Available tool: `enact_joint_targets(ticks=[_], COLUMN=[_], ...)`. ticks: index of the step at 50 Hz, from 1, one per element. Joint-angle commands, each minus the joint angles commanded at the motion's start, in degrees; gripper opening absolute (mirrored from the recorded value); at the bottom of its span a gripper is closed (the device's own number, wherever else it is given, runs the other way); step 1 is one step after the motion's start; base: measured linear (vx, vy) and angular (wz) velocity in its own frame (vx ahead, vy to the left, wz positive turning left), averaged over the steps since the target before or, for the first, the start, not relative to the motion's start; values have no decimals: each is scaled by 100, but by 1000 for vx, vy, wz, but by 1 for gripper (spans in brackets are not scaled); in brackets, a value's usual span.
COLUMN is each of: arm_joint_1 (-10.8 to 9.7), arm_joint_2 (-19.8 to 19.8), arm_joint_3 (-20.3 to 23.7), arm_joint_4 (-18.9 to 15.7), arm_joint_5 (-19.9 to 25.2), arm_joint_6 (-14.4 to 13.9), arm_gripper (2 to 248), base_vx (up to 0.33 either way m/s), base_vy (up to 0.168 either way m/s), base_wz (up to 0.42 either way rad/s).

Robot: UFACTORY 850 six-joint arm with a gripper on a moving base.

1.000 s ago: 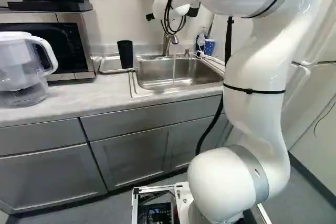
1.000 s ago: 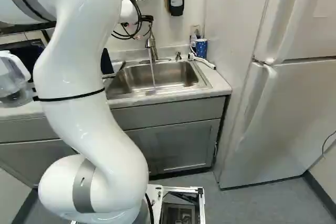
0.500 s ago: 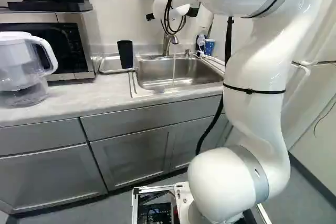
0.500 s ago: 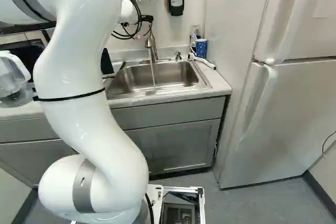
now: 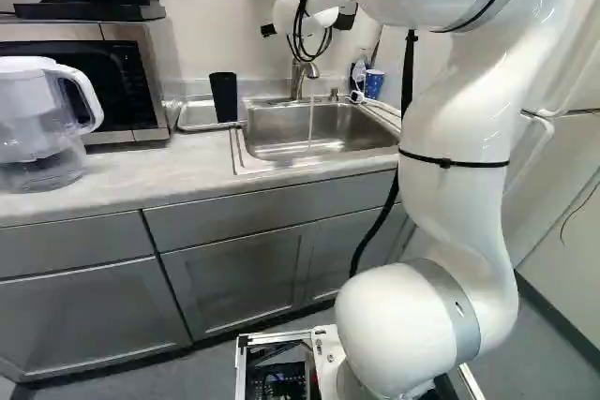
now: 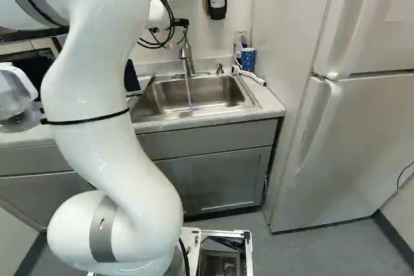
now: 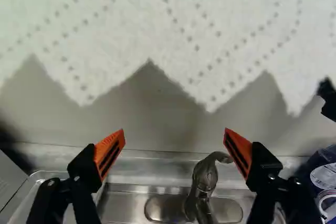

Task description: Rinse the cup and place it in the tray

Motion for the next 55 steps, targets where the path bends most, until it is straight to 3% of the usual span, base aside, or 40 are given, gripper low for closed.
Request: enact_joint_targets(ticks=[55], arm_joint_1=[8], arm_joint_2=[129], arm_joint_3=[149], arm_joint_4=[0], arm_joint_5=[-268], arm_joint_6=[0], arm_gripper=[247], base_vx=[0], base_vy=[0], base_wz=[0])
